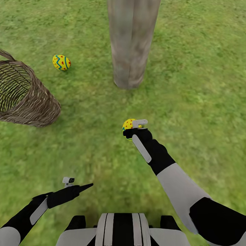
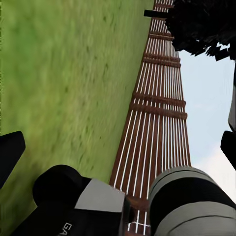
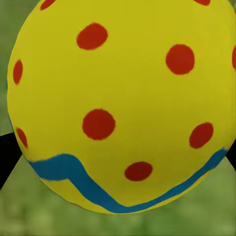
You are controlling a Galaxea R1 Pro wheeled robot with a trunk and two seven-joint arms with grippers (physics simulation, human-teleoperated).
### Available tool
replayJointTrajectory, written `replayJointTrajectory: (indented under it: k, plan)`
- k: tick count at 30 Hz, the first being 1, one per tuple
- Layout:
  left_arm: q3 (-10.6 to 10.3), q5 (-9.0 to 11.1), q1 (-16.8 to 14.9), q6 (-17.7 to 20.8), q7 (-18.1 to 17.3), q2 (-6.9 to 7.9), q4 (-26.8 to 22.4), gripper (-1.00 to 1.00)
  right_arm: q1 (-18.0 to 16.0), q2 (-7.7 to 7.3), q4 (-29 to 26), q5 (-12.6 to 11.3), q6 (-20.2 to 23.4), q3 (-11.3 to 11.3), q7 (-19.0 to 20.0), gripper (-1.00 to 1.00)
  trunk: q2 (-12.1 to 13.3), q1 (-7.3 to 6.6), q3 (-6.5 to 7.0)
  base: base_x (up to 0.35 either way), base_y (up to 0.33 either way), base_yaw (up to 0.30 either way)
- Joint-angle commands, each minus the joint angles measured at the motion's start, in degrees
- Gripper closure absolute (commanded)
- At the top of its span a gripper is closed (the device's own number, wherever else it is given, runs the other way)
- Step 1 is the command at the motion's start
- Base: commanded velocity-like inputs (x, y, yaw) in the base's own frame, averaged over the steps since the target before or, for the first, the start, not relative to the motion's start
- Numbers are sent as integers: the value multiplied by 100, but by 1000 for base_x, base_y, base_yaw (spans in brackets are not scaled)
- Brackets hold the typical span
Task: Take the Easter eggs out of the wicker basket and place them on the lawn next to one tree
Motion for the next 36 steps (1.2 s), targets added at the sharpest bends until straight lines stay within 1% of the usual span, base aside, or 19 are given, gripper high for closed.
replayJointTrajectory:
  k: [1,7,11,20,25,35,36]
  plan:
    - [-29,50,-4,60,-19,13,0,-100,-4,0,-4,-55,10,9,-56,100,-43,22,-30,0,0,0]
    - [-24,50,-4,60,-47,23,-8,-100,-1,0,-12,-55,10,9,-55,100,-283,153,-190,0,0,0]
    - [-24,50,-4,60,-204,32,-7,-100,4,0,-5,-55,10,5,-47,100,-444,241,-297,0,0,0]
    - [-24,50,-4,60,-216,15,0,-100,5,0,12,-55,-1,2,-47,100,-805,439,-529,0,0,0]
    - [-24,50,-4,60,-217,22,0,-100,12,0,22,-55,0,6,-47,100,-1005,549,-529,0,0,0]
    - [-18,50,-4,61,-217,33,24,-100,13,0,7,-55,47,21,-84,100,-1010,557,-529,0,0,0]
    - [-15,41,-4,34,-200,-1,57,-100,46,0,41,-64,74,54,-82,-100,-1010,557,-529,0,0,0]
